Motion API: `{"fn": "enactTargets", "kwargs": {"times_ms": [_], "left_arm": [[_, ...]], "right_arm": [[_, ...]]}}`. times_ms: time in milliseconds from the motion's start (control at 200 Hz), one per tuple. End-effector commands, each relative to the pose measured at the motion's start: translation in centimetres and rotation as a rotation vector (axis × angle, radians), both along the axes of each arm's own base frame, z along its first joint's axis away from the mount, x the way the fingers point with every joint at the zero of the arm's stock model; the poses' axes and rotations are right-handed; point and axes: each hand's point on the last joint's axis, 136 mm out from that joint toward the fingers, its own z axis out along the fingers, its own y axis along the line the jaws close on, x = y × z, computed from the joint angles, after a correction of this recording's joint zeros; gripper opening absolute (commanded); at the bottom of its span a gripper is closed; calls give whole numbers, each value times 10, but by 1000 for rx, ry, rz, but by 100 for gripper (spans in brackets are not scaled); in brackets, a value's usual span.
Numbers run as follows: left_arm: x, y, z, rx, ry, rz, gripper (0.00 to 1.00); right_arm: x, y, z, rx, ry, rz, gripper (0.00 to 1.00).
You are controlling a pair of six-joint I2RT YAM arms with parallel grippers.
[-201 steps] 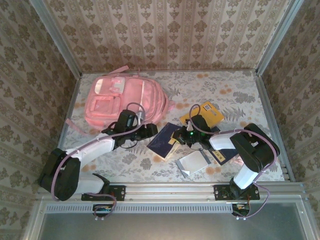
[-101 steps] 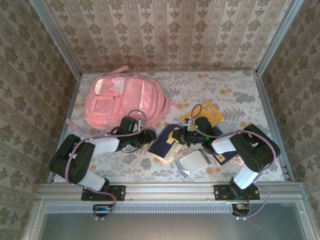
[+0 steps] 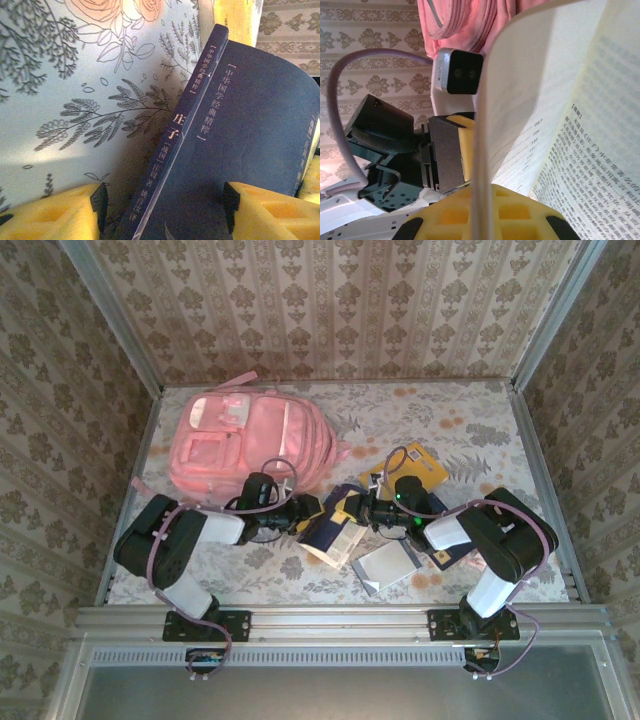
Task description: Pack the student bag
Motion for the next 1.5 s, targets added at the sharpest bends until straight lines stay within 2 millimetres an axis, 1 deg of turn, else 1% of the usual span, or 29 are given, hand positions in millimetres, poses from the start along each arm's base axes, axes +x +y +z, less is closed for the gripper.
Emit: {"fn": "enactTargets", "kwargs": {"times_ms": [0, 105, 145, 170, 230, 295, 360, 505, 580, 695, 765, 845, 950, 1050, 1105, 1220, 1325, 1490], "left_arm": [[-2, -12, 16, -126, 21, -16, 65], [2, -18, 24, -218, 36, 0, 65], [4, -20, 24, -249, 54, 11, 65], [6, -22, 28, -280, 45, 15, 64], [7, -25, 28, -332, 70, 19, 60], [6, -27, 21, -325, 100, 10, 55], [3, -30, 22, -321, 78, -7, 51], [1, -35, 30, -332, 57, -25, 47], [2, -35, 29, -330, 52, -24, 47], [1, -34, 23, -320, 61, -19, 46], [1, -34, 20, -314, 66, -17, 45], [1, -35, 19, -312, 68, -18, 45], [1, -37, 20, -315, 64, -24, 44], [1, -39, 22, -319, 60, -31, 44], [0, -40, 22, -320, 62, -34, 44], [-2, -46, 24, -324, 59, -55, 42], [-3, -49, 22, -321, 58, -69, 41], [-9, -51, 9, -262, 71, -110, 38]], "right_arm": [[-1, -2, 8, 38, -35, 7, 0], [-2, -5, 6, 40, -37, -7, 0], [-2, -5, 3, 36, -35, -6, 0], [-3, -6, 2, 32, -33, -3, 0], [-5, -7, -5, 21, -22, -4, 0], [-7, -9, -13, 3, -12, -2, 0], [-8, -13, -22, -23, -2, -6, 0], [-14, -21, -47, -137, 34, 1, 0], [-17, -26, -54, -194, 39, 0, 0], [-19, -33, -57, -254, 33, -6, 0], [-21, -37, -58, -293, 33, -5, 6], [-22, -43, -59, -338, 32, -13, 15], [-24, -50, -63, -376, 38, -20, 19], [-26, -53, -68, -406, 51, -16, 29], [-27, -54, -70, -412, 55, -15, 31], [-26, -54, -73, -417, 58, -16, 30], [-22, -51, -71, -406, 53, -14, 26], [-21, -49, -71, -402, 51, -12, 21]]}}
